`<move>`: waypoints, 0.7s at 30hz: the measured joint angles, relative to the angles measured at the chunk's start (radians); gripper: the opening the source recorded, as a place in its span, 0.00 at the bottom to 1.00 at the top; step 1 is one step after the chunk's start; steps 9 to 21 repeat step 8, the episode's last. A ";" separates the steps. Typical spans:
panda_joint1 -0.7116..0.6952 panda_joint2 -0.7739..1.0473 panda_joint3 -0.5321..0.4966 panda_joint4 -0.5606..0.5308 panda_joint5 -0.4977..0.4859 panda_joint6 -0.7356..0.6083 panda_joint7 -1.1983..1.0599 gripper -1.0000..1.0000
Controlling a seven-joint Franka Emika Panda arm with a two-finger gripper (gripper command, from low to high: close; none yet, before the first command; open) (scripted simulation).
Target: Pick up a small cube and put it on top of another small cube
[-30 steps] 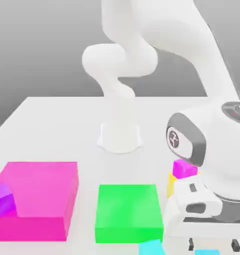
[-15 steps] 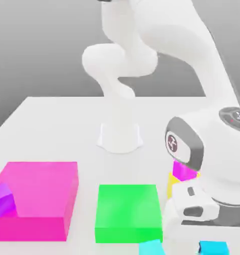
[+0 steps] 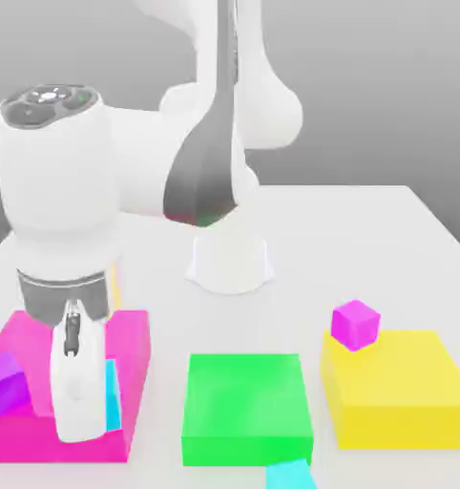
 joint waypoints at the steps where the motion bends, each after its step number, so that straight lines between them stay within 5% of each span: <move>1: -0.029 -0.019 -0.020 -0.009 0.008 -0.008 0.043 0.00; 4: -0.107 -0.001 -0.070 -0.038 0.046 0.045 0.169 0.00; 5: -0.114 0.024 -0.073 -0.049 0.061 0.080 0.184 1.00; 21: -0.114 0.024 -0.073 -0.049 0.061 0.080 0.184 1.00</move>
